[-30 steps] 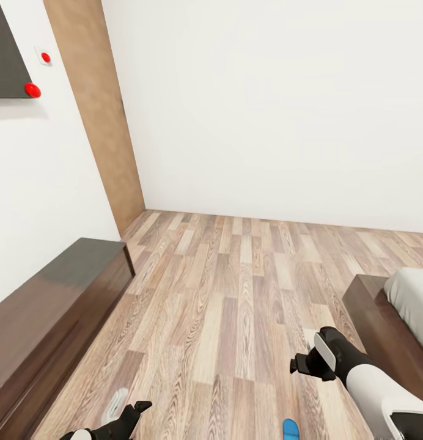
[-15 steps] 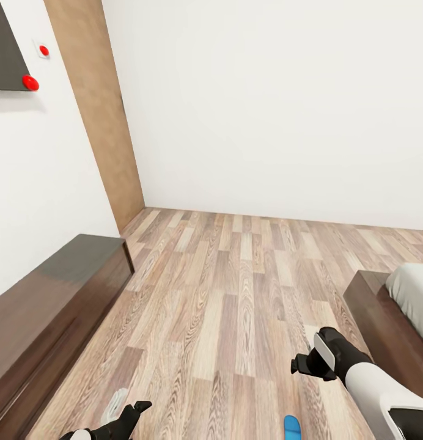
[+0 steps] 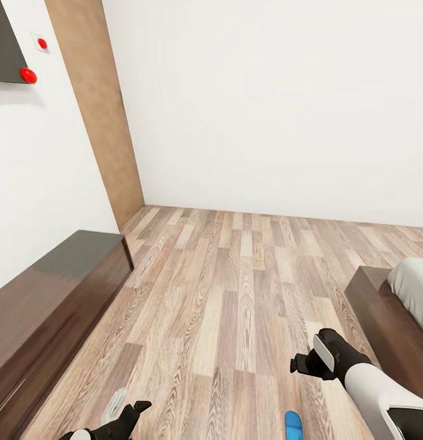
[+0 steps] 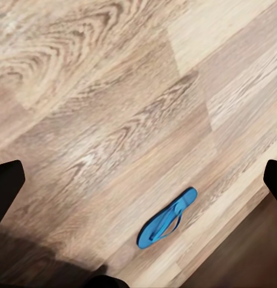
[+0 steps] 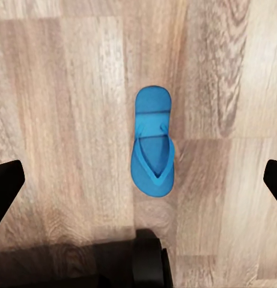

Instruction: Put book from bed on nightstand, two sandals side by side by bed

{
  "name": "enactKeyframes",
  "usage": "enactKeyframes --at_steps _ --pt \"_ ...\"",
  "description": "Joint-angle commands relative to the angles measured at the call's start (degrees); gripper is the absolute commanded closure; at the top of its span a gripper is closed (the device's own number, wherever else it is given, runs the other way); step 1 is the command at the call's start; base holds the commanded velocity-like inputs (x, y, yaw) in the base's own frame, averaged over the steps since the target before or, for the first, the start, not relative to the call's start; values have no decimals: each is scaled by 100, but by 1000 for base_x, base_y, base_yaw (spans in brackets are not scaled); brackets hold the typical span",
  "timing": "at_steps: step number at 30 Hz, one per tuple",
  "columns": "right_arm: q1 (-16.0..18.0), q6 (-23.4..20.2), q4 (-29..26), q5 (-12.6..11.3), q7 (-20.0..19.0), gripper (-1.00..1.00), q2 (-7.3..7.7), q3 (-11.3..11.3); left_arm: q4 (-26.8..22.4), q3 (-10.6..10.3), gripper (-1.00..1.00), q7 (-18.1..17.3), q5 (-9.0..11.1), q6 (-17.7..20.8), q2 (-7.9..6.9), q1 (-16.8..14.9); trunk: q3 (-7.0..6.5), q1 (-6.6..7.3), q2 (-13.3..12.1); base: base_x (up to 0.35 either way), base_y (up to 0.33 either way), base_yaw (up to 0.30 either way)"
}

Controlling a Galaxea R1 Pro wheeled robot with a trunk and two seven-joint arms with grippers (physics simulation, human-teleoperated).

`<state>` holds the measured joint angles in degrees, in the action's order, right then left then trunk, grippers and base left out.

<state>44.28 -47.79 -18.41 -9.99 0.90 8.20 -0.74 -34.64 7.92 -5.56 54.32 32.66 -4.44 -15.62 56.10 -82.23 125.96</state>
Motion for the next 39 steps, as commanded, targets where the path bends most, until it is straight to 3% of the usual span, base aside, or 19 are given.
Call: enactKeyframes --at_steps 1,39 --pt "1 -23 -7 -22 7 -100 -5 -5 0 25 -100 -15 1 39 3 -3 23 -22 44 0 0 0" --pt "15 -10 4 6 20 -100 -28 74 -7 21 -100 -19 1 184 23 -3 706 -856 1568 0 0 0"
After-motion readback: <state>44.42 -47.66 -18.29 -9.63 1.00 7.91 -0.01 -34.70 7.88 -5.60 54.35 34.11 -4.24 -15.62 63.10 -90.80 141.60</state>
